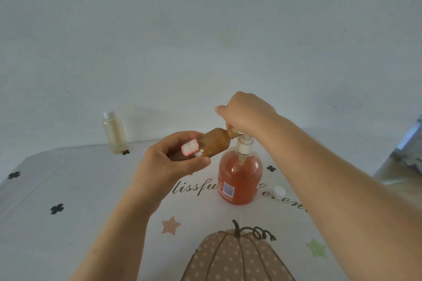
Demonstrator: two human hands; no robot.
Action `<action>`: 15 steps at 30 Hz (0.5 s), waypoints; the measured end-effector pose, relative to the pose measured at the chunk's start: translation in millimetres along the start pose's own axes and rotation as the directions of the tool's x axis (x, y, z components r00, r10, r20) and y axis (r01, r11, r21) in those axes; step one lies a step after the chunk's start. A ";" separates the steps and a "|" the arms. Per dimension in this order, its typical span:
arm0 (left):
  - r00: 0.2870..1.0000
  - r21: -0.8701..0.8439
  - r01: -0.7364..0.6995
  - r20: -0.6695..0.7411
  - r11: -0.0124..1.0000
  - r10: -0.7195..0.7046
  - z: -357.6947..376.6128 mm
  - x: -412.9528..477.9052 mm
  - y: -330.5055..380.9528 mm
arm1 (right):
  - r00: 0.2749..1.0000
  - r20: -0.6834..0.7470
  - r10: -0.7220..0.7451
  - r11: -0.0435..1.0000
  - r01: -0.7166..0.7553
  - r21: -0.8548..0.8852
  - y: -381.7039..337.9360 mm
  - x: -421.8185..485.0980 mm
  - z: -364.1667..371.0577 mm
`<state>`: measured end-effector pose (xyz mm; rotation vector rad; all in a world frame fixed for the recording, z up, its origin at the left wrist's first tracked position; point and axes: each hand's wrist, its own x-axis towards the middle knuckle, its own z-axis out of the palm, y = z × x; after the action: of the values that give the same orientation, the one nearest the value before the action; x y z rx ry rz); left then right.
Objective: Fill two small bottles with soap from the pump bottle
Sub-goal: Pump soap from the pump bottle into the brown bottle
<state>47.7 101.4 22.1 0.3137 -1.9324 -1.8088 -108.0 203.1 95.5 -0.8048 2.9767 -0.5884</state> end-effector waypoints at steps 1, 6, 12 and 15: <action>1.000 -0.002 -0.003 0.001 1.000 0.003 0.7 -0.6 0.2 | 1.000 0.012 0.006 1.000 -0.006 0.007 -0.2 0.1 -0.2; 1.000 -0.001 0.010 0.014 1.000 -0.010 1.0 -1.1 0.4 | 0.997 0.045 0.055 0.999 -0.055 0.001 -0.2 2.6 2.7; 0.999 0.045 0.033 -0.002 0.998 -0.033 -0.7 0.4 -0.1 | 0.995 0.064 0.074 0.997 -0.074 -0.005 2.9 6.9 13.9; 0.999 0.076 0.035 -0.005 0.997 -0.034 -0.5 0.2 -0.1 | 0.996 0.063 0.065 0.998 -0.066 0.001 3.4 6.1 13.5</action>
<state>47.8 100.8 22.0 0.3773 -2.0085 -1.7580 -113.7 198.1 82.3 -0.7087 2.9317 -0.5537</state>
